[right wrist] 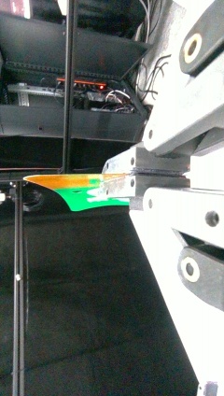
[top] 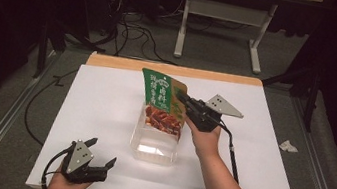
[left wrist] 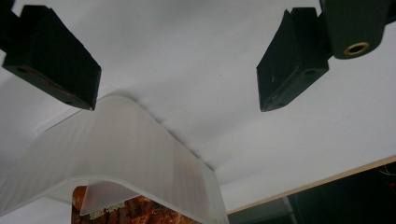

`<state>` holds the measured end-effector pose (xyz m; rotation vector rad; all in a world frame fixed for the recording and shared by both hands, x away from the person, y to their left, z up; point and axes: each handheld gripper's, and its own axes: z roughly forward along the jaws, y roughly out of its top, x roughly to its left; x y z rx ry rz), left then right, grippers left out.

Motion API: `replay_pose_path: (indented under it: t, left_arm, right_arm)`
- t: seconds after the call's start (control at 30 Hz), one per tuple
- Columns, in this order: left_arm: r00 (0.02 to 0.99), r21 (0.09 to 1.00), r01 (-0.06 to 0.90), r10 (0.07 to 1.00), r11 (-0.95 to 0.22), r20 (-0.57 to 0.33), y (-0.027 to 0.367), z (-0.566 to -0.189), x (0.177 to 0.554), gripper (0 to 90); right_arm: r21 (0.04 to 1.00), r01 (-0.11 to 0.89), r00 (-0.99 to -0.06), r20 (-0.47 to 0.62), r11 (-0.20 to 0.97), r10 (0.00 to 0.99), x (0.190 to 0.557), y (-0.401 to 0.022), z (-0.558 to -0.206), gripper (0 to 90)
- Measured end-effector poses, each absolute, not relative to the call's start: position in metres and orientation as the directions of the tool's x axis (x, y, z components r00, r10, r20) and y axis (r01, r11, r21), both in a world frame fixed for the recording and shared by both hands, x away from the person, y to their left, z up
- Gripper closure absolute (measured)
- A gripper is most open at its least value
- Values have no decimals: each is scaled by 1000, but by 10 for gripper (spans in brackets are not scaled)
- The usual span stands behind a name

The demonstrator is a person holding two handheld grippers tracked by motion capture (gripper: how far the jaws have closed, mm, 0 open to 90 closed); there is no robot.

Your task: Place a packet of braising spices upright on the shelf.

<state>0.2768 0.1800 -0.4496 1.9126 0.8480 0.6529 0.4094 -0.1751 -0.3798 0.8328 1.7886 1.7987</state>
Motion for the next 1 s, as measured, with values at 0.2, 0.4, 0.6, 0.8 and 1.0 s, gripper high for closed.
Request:
replay_pose_path:
  t: [0.2,0.4,0.6,0.8,1.0]
  left_arm:
    - [627,889,290,772,-353,102,179,-450,277,141]
    - [626,889,293,773,-351,99,179,-450,276,141]
    - [623,890,294,776,-349,99,180,-450,276,141]
    - [623,887,294,775,-356,105,180,-450,276,142]
    - [623,889,291,775,-355,105,180,-450,276,142]
  right_arm:
    - [992,122,-686,103,-26,721,404,-181,-381,900]
    - [991,129,-678,104,-22,728,402,-182,-381,883]
    - [988,155,-678,127,-28,724,405,-181,-381,825]
    - [986,163,-681,122,-13,722,407,-181,-380,774]
    - [979,202,-695,148,-6,703,412,-181,-379,490]
